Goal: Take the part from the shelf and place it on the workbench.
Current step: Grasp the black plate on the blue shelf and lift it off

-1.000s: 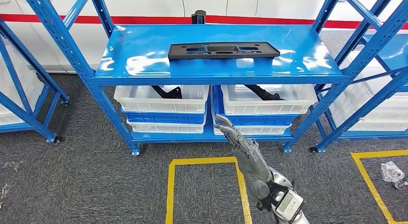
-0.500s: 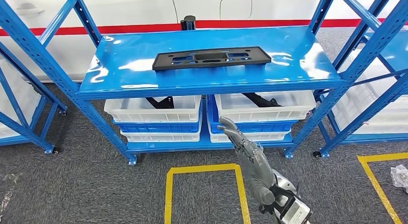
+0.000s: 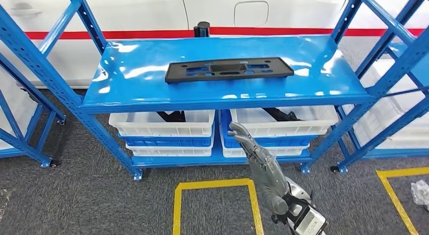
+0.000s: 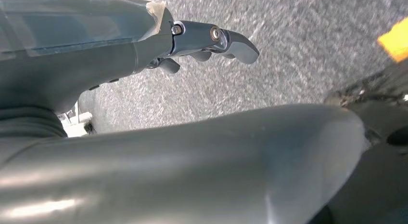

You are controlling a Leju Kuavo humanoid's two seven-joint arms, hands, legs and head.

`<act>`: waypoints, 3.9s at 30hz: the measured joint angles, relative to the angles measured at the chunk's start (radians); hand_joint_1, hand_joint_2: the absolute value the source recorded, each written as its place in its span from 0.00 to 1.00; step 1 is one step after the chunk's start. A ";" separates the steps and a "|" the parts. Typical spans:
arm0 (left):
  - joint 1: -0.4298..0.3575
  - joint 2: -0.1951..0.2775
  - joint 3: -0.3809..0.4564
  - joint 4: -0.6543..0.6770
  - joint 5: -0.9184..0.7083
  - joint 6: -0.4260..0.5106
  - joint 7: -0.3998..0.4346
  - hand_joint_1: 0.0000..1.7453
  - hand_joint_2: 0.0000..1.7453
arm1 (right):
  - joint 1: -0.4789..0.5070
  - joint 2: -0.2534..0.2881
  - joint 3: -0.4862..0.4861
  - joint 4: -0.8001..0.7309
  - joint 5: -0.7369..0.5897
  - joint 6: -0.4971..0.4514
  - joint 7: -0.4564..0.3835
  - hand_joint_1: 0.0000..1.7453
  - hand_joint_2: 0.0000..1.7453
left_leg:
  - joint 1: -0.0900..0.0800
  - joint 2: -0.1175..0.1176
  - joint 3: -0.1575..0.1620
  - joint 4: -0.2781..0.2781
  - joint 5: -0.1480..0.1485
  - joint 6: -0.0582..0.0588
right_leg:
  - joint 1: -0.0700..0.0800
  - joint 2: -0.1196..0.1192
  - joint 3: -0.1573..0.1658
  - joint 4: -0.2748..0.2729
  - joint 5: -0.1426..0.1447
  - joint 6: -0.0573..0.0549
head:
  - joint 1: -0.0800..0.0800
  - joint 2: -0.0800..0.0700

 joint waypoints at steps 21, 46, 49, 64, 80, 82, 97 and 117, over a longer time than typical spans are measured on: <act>0.023 0.012 0.001 0.002 0.009 0.003 -0.018 0.00 0.00 | -0.026 0.004 0.002 0.007 0.023 -0.027 0.007 0.00 0.00 | 0.004 0.000 -0.012 0.002 -0.005 0.000 | 0.003 -0.004 -0.013 0.007 0.023 -0.013 | 0.002 0.000; 0.013 0.014 0.002 0.002 0.009 0.003 -0.015 0.00 0.00 | -0.016 -0.007 0.002 -0.010 0.044 -0.054 0.010 0.00 0.00 | 0.008 -0.003 -0.074 0.262 -0.176 -0.019 | 0.005 -0.007 -0.115 0.027 0.103 -0.042 | 0.005 0.000; 0.012 0.016 0.002 0.002 0.008 0.003 -0.015 0.00 0.00 | -0.016 -0.006 0.002 -0.013 0.080 -0.088 0.012 0.00 0.00 | 0.010 -0.002 -0.034 0.099 -0.051 -0.013 | 0.005 -0.004 -0.093 0.027 0.087 -0.036 | 0.005 0.000; 0.008 0.018 0.002 0.002 0.000 0.001 -0.010 0.00 0.00 | 0.004 -0.007 -0.016 -0.104 0.214 -0.242 0.058 0.00 0.00 | -0.003 -0.003 0.019 -0.006 -0.016 0.014 | 0.014 -0.008 -0.078 0.008 0.064 -0.018 | 0.007 0.000; 0.030 0.021 0.032 0.002 0.033 0.019 -0.022 0.00 0.00 | 0.016 -0.057 -0.146 -0.163 0.699 -0.751 0.348 0.00 0.00 | -0.001 -0.003 0.020 -0.006 -0.016 0.014 | 0.016 -0.008 -0.069 0.008 0.065 -0.012 | 0.006 0.000; 0.030 0.021 0.034 0.002 0.033 0.020 -0.023 0.00 0.00 | 0.016 -0.063 -0.154 -0.163 0.698 -0.752 0.348 0.00 0.00 | 0.000 -0.003 0.020 -0.006 -0.016 0.014 | 0.017 -0.008 -0.069 0.008 0.065 -0.012 | 0.006 0.000; 0.036 0.021 0.053 0.002 0.048 0.023 -0.023 0.00 0.00 | 0.003 -0.088 -0.214 -0.124 0.831 -0.817 0.432 0.00 1.00 | 0.001 -0.003 0.020 -0.007 -0.016 0.014 | 0.018 -0.008 -0.068 0.008 0.065 -0.012 | 0.006 0.000; 0.054 0.032 0.088 0.002 0.052 0.023 -0.039 0.00 0.00 | -0.053 -0.134 -0.209 0.030 1.222 -0.740 0.611 0.00 1.00 | 0.001 -0.004 0.021 -0.007 -0.016 0.014 | 0.019 -0.008 -0.068 0.008 0.065 -0.012 | 0.006 0.000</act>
